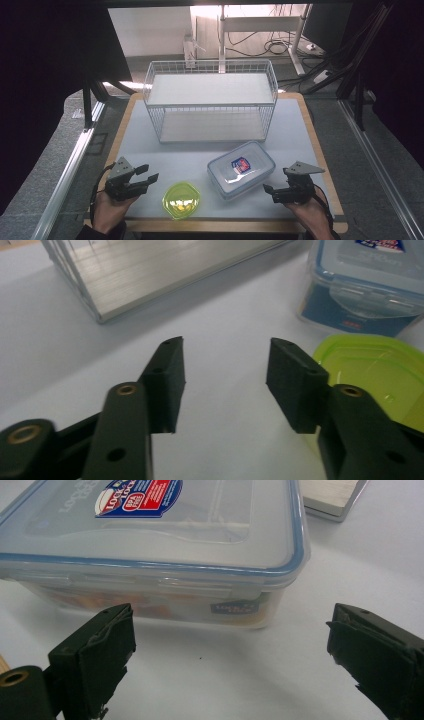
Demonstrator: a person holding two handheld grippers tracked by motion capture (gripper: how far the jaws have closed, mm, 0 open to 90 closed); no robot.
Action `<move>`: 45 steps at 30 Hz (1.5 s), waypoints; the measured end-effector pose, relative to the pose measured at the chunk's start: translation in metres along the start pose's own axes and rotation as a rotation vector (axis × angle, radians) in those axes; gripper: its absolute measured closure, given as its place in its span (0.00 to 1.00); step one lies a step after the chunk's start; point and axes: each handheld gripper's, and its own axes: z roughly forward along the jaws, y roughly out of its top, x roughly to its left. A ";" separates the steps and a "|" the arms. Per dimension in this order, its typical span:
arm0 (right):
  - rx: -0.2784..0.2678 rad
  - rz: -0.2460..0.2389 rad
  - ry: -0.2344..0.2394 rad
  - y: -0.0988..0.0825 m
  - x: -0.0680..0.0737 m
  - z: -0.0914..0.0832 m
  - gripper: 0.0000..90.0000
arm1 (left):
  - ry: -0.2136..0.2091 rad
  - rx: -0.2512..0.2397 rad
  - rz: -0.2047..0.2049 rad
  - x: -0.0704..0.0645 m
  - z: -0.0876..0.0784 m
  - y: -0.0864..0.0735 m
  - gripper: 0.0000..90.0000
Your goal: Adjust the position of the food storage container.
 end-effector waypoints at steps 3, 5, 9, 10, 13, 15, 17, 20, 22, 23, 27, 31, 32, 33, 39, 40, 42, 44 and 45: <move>-0.008 -0.004 -0.012 0.000 0.000 -0.001 0.07 | -0.033 -0.016 0.018 -0.009 -0.001 0.004 0.66; -0.009 -0.001 -0.016 0.001 0.000 -0.002 0.07 | -0.047 -0.023 0.026 -0.015 -0.002 0.006 0.74; -0.011 -0.004 -0.017 0.002 0.001 -0.003 0.07 | -0.086 -0.027 0.053 -0.028 0.000 0.010 0.89; -0.008 -0.006 -0.020 0.002 0.001 -0.003 0.07 | -0.104 -0.030 0.056 -0.032 0.002 0.011 0.91; -0.004 -0.004 -0.027 0.002 0.002 -0.003 0.08 | -0.141 -0.027 0.070 -0.040 0.005 0.011 0.98; -0.006 0.002 -0.030 0.002 0.002 -0.003 0.09 | -0.162 -0.021 0.091 -0.048 0.006 0.012 1.00; -0.008 -0.003 -0.039 0.003 0.003 -0.004 0.09 | -0.181 -0.013 0.110 -0.056 0.008 0.012 1.00; -0.008 0.001 -0.043 0.003 0.002 -0.004 0.09 | -0.204 -0.001 0.141 -0.072 0.010 0.012 1.00; -0.008 0.004 -0.047 0.002 0.002 -0.004 0.09 | -0.223 0.009 0.150 -0.081 0.012 0.011 1.00; -0.008 0.005 -0.047 0.002 0.001 -0.004 0.10 | -0.238 0.013 0.149 -0.085 0.014 0.010 1.00; -0.002 0.004 -0.048 0.002 0.002 -0.003 0.10 | -0.270 0.041 0.163 -0.102 0.020 0.006 1.00; 0.005 0.004 -0.048 0.002 0.002 -0.002 0.10 | -0.292 0.070 0.175 -0.116 0.026 0.001 1.00; 0.007 0.005 -0.049 0.002 0.002 -0.002 0.10 | -0.303 0.075 0.170 -0.119 0.029 0.000 1.00; 0.010 0.006 -0.049 0.001 0.001 -0.002 0.10 | -0.308 0.081 0.170 -0.122 0.030 -0.002 1.00; 0.012 0.005 -0.049 0.001 0.001 -0.002 0.11 | -0.289 0.115 0.177 -0.127 0.038 -0.006 1.00; 0.013 0.003 -0.048 0.001 0.001 -0.002 0.11 | -0.272 0.121 0.187 -0.127 0.039 -0.006 1.00; 0.015 0.003 -0.048 0.001 0.001 -0.002 0.11 | -0.268 0.128 0.173 -0.124 0.040 -0.007 1.00; 0.018 0.002 -0.049 0.001 0.001 -0.002 0.11 | -0.266 0.130 0.164 -0.122 0.041 -0.008 1.00; 0.018 0.004 -0.048 0.001 0.001 -0.002 0.11 | -0.258 0.130 0.152 -0.119 0.041 -0.008 1.00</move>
